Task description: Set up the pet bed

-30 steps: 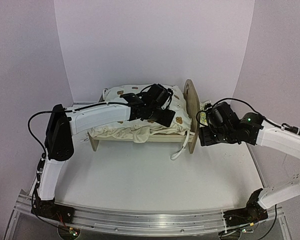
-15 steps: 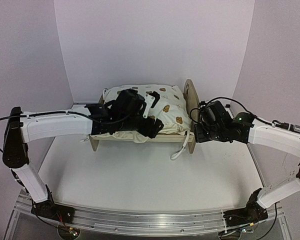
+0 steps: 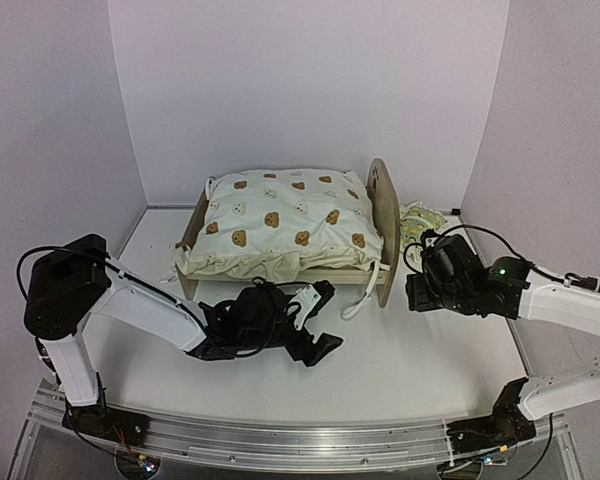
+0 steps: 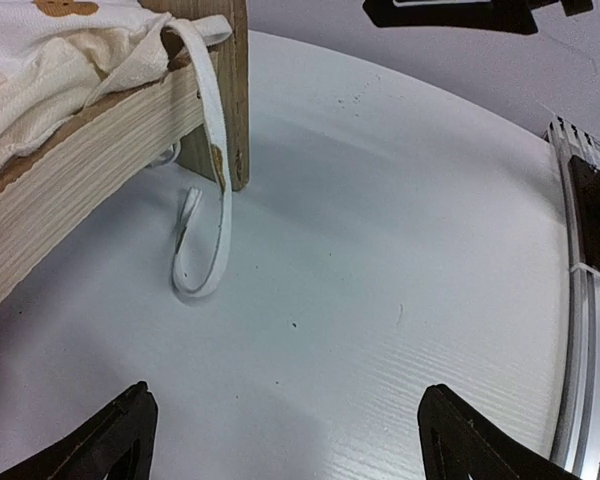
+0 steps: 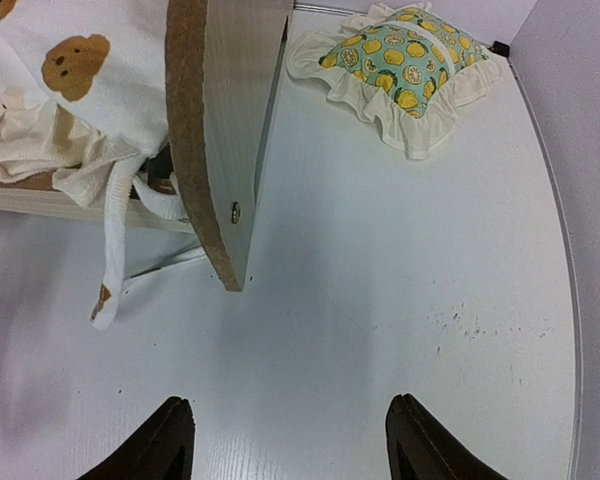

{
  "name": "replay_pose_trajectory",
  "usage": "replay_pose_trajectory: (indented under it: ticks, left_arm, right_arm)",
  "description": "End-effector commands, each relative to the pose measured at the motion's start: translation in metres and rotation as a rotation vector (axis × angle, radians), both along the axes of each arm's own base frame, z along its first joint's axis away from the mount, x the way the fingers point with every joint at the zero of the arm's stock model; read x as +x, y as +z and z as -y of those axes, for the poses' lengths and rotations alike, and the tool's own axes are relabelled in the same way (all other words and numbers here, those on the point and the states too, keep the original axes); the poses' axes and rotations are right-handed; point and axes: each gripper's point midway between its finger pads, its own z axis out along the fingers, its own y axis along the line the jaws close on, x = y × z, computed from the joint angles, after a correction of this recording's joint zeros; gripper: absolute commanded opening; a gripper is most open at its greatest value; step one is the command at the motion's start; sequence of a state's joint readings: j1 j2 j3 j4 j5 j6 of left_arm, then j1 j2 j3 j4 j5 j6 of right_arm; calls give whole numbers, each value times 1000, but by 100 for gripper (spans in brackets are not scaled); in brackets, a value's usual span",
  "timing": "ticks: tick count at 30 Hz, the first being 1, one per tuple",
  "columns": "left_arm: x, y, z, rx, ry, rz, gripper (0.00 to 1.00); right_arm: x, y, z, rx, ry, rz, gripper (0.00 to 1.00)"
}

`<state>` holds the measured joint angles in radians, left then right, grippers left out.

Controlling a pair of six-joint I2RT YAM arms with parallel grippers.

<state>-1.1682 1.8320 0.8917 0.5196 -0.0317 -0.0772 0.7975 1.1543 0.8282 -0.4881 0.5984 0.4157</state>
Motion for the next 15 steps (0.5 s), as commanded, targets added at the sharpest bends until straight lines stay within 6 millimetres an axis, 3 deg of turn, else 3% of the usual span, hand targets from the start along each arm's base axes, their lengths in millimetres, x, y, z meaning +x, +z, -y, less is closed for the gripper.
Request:
replay_pose_trajectory:
  ticks: [1,11,15]
  left_arm:
    - [11,27,15,-148,36,64,91]
    - [1,1,17,-117,31,44,89]
    - [-2,1,17,-124,28,49,89]
  right_arm:
    - [13,7,-17,25,32,44,65]
    - [63,58,-48,-17,11,161,64]
    - [86,60,-54,-93,-19,184,63]
